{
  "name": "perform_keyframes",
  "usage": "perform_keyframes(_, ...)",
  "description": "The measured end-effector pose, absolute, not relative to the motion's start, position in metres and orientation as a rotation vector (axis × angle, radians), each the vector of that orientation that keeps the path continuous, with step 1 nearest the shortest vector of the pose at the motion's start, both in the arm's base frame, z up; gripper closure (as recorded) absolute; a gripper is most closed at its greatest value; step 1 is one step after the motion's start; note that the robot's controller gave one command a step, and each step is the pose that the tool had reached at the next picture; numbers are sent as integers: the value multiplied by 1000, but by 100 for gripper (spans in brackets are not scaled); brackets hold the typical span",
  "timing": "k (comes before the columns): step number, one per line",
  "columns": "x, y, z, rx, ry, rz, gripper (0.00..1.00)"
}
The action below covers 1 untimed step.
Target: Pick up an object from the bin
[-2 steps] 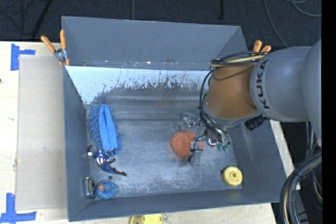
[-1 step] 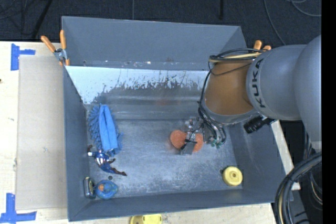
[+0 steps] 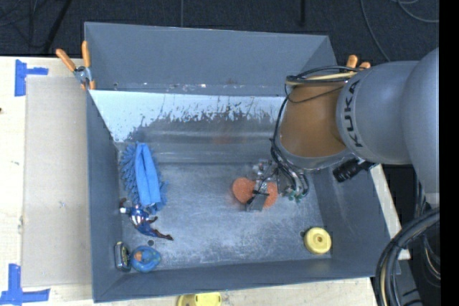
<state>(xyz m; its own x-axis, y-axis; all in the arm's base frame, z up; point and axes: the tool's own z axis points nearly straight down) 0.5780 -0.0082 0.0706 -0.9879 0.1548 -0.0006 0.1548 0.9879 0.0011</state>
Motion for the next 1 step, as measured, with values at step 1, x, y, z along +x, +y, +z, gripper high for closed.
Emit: perform_keyframes(1,578,-8,72,244,3132,1,100)
